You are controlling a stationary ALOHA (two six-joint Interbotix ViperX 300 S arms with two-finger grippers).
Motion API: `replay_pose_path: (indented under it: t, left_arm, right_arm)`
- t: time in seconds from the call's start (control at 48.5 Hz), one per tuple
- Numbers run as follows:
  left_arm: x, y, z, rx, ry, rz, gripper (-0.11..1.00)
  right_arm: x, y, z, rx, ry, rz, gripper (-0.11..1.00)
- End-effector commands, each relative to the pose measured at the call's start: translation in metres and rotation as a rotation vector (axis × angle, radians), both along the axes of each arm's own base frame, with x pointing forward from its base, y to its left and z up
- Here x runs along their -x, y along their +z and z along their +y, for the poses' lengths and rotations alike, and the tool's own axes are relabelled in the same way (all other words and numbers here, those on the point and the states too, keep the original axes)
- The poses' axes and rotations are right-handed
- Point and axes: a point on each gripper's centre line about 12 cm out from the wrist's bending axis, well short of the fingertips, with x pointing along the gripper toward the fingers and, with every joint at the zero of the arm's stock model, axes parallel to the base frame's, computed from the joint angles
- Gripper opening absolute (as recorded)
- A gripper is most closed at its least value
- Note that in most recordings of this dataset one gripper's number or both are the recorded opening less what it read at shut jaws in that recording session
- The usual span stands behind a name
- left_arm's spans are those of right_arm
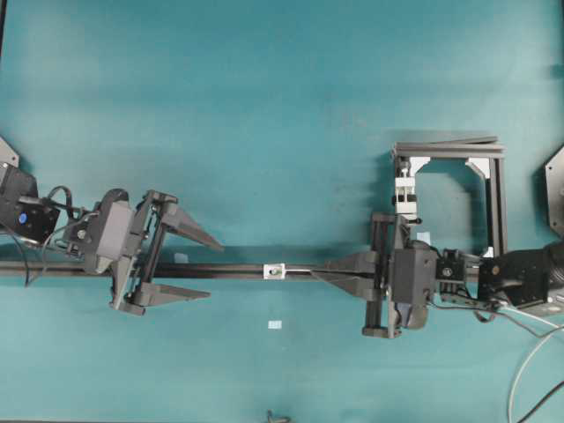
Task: Insert the wire through the hole in the metal fitting marked with a red label.
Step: 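Push the wire tip through the hole with the right gripper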
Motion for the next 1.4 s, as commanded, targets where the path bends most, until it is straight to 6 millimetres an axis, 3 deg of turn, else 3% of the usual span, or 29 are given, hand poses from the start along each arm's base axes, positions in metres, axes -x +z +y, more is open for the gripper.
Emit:
replay_pose_path:
  t: [0.0, 1.009, 1.38]
  left_arm:
    - [-0.004, 0.010, -0.001, 0.013, -0.001, -0.038, 0.60]
    - [-0.012, 0.011, -0.004, 0.013, -0.003, -0.019, 0.60]
    - [-0.015, 0.013, -0.002, 0.019, 0.009, -0.025, 0.60]
  right_arm:
    - [-0.007, 0.009, 0.001, -0.009, 0.002, -0.033, -0.01]
    - [-0.033, 0.006, -0.002, 0.017, 0.053, -0.035, -0.01]
    - [-0.034, 0.006, -0.003, 0.020, 0.052, -0.036, -0.01]
